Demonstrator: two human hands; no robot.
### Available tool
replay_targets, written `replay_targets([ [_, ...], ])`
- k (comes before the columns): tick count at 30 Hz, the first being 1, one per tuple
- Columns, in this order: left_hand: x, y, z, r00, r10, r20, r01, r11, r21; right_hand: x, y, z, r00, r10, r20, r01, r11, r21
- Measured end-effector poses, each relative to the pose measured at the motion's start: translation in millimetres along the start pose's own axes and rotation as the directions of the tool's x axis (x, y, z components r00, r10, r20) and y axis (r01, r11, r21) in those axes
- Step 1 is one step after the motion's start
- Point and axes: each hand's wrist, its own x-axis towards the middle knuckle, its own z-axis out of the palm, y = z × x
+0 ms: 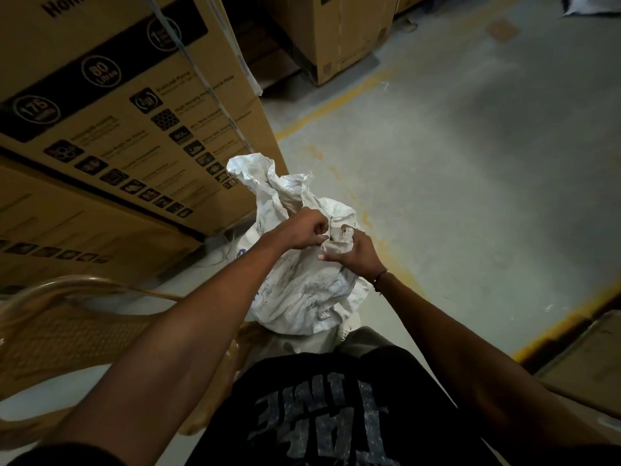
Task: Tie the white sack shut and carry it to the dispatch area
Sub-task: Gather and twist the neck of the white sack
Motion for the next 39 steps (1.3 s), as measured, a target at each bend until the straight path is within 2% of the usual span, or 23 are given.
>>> replay_targets([
  [3, -5.1, -9.1, -10.9, 0.997, -0.071, 0.004, 0.071, 0.991, -0.11, 1.9, -4.0, 8.3, 0.997, -0.007, -0.082, 0.011, 0.999, 0.048],
  [5, -10.4, -22.1, -25.1, 0.994, -0.105, 0.028, 0.108, 0.98, -0.165, 1.4, -1.8, 9.1, 0.996, 0.025, -0.082, -0.017, 0.995, 0.103],
  [8, -14.8, -43.6, -44.3, 0.994, -0.081, 0.073, 0.081, 0.997, 0.006, -1.2, -2.2, 9.0, 0.994, 0.111, -0.007, -0.109, 0.981, 0.159],
  [12, -16.5, -71.7, -54.3, 0.999, 0.037, 0.021, -0.04, 0.983, 0.177, -5.0, -7.7, 11.6, 0.985, 0.158, 0.066, -0.169, 0.965, 0.202],
  [16, -10.6, -86.6, -54.1, 0.996, 0.088, -0.006, -0.086, 0.977, 0.194, -8.7, -13.4, 14.3, 0.974, 0.22, 0.054, -0.226, 0.955, 0.192],
  [20, -2.3, -84.0, -59.5, 0.987, 0.154, 0.034, -0.158, 0.961, 0.227, -13.7, -15.5, 19.2, 0.976, 0.209, 0.054, -0.216, 0.96, 0.18],
  [22, 0.5, -78.2, -62.2, 0.974, 0.224, 0.036, -0.224, 0.925, 0.306, -16.4, -20.6, 23.7, 0.982, 0.187, 0.024, -0.188, 0.961, 0.204],
  [25, 6.7, -74.8, -58.3, 0.952, 0.301, 0.057, -0.288, 0.815, 0.503, -15.9, -23.5, 31.2, 0.987, 0.155, -0.034, -0.141, 0.958, 0.249],
  [27, 8.7, -72.9, -54.5, 0.949, 0.313, 0.048, -0.29, 0.798, 0.529, -11.8, -23.0, 37.0, 0.988, 0.133, -0.081, -0.107, 0.957, 0.268],
  [30, 11.1, -74.7, -50.7, 0.965, 0.262, 0.019, -0.247, 0.879, 0.407, -3.9, -21.4, 47.0, 0.979, 0.135, -0.15, -0.084, 0.949, 0.305],
  [33, 15.6, -79.9, -44.7, 0.984, 0.174, 0.021, -0.175, 0.974, 0.147, 5.6, -23.8, 60.0, 0.967, 0.165, -0.193, -0.089, 0.931, 0.354],
  [36, 16.4, -82.5, -41.3, 0.991, 0.135, 0.001, -0.134, 0.989, -0.069, 12.9, -27.5, 71.6, 0.96, 0.197, -0.201, -0.103, 0.911, 0.4],
  [39, 11.9, -87.3, -42.1, 0.983, 0.182, 0.016, -0.177, 0.971, -0.163, 15.1, -25.4, 78.6, 0.937, 0.269, -0.222, -0.138, 0.871, 0.472],
])
